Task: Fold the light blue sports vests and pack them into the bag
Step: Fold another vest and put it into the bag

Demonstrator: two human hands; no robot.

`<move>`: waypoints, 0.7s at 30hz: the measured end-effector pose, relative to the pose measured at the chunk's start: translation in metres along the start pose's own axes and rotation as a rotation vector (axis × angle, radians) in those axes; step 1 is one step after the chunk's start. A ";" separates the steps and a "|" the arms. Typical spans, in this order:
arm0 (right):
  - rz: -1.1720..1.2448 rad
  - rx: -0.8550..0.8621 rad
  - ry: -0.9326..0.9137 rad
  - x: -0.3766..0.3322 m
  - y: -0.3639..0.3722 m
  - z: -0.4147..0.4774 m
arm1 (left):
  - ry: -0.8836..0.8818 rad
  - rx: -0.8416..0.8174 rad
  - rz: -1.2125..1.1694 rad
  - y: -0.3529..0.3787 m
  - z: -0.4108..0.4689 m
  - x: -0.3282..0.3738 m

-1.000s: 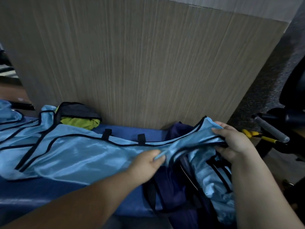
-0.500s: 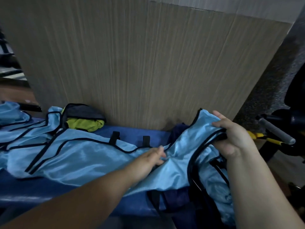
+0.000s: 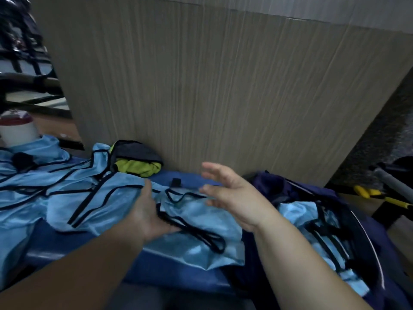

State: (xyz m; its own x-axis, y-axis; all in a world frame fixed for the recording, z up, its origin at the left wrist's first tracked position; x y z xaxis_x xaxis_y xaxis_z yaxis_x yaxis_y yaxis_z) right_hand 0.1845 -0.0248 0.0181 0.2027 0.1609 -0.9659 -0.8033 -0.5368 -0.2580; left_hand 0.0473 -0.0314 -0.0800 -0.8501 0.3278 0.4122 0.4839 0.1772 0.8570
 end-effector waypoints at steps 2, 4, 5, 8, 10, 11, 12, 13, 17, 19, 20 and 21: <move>-0.239 0.047 0.086 0.014 -0.016 -0.004 | 0.002 0.133 -0.012 -0.029 -0.002 0.012; -0.612 0.026 0.192 0.029 -0.029 -0.011 | 0.057 0.206 0.113 -0.043 -0.007 0.024; -0.788 -0.024 0.251 0.038 -0.030 -0.017 | 0.083 0.235 0.189 -0.044 -0.009 0.025; -1.140 -0.205 0.377 0.059 -0.013 -0.034 | 0.152 0.362 0.451 -0.045 -0.014 0.027; -1.331 -0.266 0.373 0.071 0.004 -0.043 | 0.204 0.416 0.571 -0.044 -0.018 0.026; -1.412 -0.262 0.331 0.074 0.012 -0.045 | 0.259 0.424 0.606 -0.041 -0.021 0.026; -1.459 -0.232 0.275 0.074 0.018 -0.045 | 0.327 0.429 0.633 -0.038 -0.022 0.030; -1.462 -0.189 0.229 0.073 0.019 -0.046 | 0.398 0.413 0.648 -0.034 -0.023 0.034; -1.396 -0.106 0.109 0.064 0.015 -0.048 | 0.536 0.469 0.780 -0.033 -0.020 0.055; -1.434 -0.137 0.060 0.064 0.019 -0.048 | 0.534 0.565 0.900 -0.040 -0.020 0.062; -1.447 -0.180 0.059 0.066 0.022 -0.049 | 0.533 0.573 0.925 -0.042 -0.021 0.062; -1.441 -0.231 0.064 0.070 0.026 -0.049 | 0.538 0.560 0.946 -0.042 -0.021 0.061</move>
State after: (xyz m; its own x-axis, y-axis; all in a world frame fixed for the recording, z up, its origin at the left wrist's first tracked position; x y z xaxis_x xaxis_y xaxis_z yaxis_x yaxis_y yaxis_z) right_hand 0.2057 -0.0682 -0.0571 0.7658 0.6300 0.1287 0.2174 -0.0654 -0.9739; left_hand -0.0293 -0.0379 -0.0839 -0.0282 0.1419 0.9895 0.8671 0.4960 -0.0464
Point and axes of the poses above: each hand's wrist, its own z-axis towards the middle knuckle, its own y-axis out of the palm, x = y × z, the point moved 7 cm from there along z, towards the middle knuckle, and after that the axes turned 10 degrees about -z, right-handed, at the moved point
